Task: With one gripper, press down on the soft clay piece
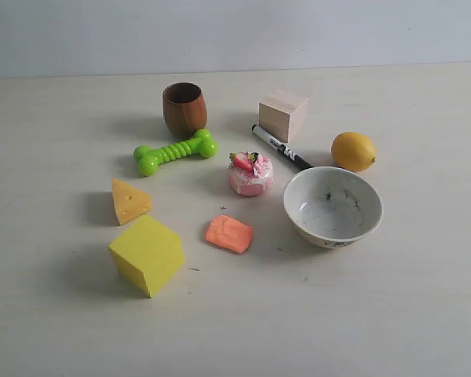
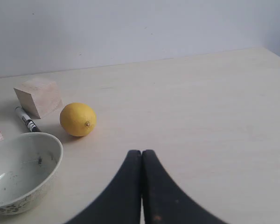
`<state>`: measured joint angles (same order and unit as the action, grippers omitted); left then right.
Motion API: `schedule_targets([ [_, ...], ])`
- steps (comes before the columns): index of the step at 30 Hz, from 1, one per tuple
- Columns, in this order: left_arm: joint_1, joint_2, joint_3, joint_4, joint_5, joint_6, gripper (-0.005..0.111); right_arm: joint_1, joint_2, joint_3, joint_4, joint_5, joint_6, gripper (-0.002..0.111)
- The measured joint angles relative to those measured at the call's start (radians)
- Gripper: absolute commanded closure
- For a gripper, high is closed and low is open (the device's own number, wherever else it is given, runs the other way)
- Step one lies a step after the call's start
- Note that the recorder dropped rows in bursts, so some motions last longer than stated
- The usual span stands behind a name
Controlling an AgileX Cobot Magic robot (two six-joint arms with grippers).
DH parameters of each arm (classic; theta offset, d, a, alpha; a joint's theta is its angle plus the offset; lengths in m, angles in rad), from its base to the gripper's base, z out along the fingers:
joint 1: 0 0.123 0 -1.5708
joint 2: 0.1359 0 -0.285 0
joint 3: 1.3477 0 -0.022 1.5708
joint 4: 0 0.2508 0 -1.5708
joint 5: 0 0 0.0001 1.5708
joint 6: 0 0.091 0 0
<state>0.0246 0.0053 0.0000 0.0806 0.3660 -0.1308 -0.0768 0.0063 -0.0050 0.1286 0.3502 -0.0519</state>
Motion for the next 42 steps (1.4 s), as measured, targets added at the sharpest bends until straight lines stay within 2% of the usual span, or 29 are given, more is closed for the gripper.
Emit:
schedule_targets([
  [32,0.000,0.000,0.000,0.093,0.000,0.059,0.107,0.000,0.000,0.000,0.000,0.000,0.000,0.108],
  [36,0.000,0.000,0.000,0.095,-0.071,0.064,0.107,0.000,0.000,0.000,0.000,0.000,0.000,0.108],
  [42,0.000,0.000,0.000,0.095,-0.274,-0.045,0.107,0.000,0.000,0.000,0.000,0.000,0.000,0.108],
])
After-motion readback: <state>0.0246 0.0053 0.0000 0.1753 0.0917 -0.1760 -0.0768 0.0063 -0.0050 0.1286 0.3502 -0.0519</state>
